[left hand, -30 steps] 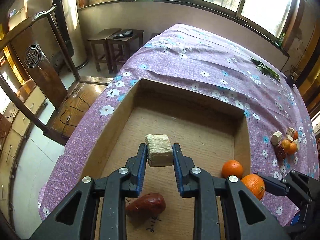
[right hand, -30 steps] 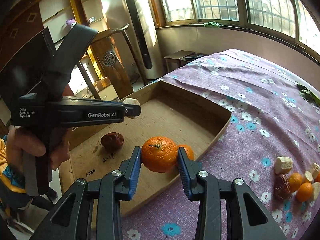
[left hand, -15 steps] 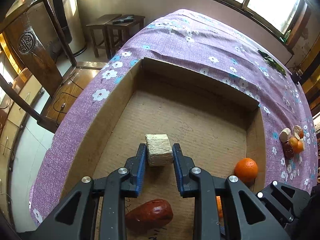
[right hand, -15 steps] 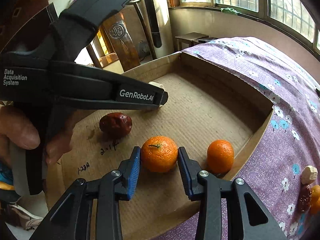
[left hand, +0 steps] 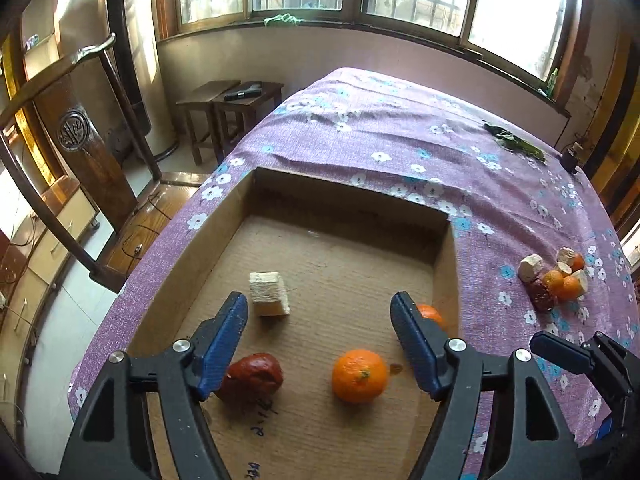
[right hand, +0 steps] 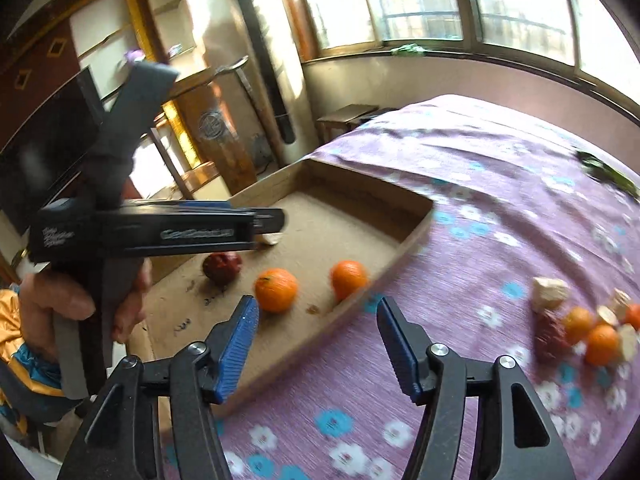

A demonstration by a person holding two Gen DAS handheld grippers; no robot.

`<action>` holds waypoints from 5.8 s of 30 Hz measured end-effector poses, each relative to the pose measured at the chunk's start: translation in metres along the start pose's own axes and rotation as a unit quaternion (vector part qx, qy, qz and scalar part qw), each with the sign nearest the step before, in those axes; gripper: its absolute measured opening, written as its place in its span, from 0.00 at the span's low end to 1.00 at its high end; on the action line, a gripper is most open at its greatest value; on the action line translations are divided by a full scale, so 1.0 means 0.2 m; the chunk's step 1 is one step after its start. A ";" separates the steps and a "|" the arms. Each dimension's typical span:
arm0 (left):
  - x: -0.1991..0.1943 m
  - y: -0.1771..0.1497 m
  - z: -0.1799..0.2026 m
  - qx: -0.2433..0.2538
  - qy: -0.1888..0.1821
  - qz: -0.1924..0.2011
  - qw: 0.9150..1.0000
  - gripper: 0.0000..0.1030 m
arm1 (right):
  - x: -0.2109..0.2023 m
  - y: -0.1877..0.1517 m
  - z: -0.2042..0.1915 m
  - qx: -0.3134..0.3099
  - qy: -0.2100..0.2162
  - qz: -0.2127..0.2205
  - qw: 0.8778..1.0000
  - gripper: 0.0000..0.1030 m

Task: Organize fruits
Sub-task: 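Lower the yam chunk and tangerine into the box and release both, then grasp the wrinkled red date with the left tool while the right tool grasps a round yam slice, then place the date and yam slice into the box and open both tools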

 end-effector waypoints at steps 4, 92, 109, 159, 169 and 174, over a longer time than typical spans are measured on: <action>-0.08 0.03 0.19 0.026 -0.003 0.027 0.999 0.77 | -0.12 -0.02 0.15 0.034 -0.025 0.018 0.999 0.65; 0.09 0.06 0.99 0.132 -0.115 -0.001 0.985 0.37 | -0.49 0.05 1.07 0.114 -0.162 0.070 0.978 0.34; -0.11 -0.08 0.54 0.087 -0.048 0.014 0.995 0.37 | -0.39 -0.02 0.49 0.071 -0.058 0.057 0.994 0.34; -0.12 -0.25 0.27 0.018 -0.025 0.005 1.000 0.77 | -0.10 0.16 0.22 0.026 -0.046 0.040 0.998 0.63; -0.12 -0.11 0.62 0.058 -0.059 0.010 0.996 0.81 | -0.45 -0.01 0.62 0.074 -0.121 0.062 0.988 0.65; -0.08 -0.04 0.71 0.061 -0.074 0.003 0.995 0.81 | -0.56 -0.08 0.80 0.113 -0.136 0.070 0.982 0.65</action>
Point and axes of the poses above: each gripper's, at about its wrist camera, not at the fingertips, and x roughly the way its jaws point, z to its right, y to its top, the point moved 5 cm from there along x, roughly the way its jaws point, and after that the axes turned 15 degrees about x, right-handed, at the moved point
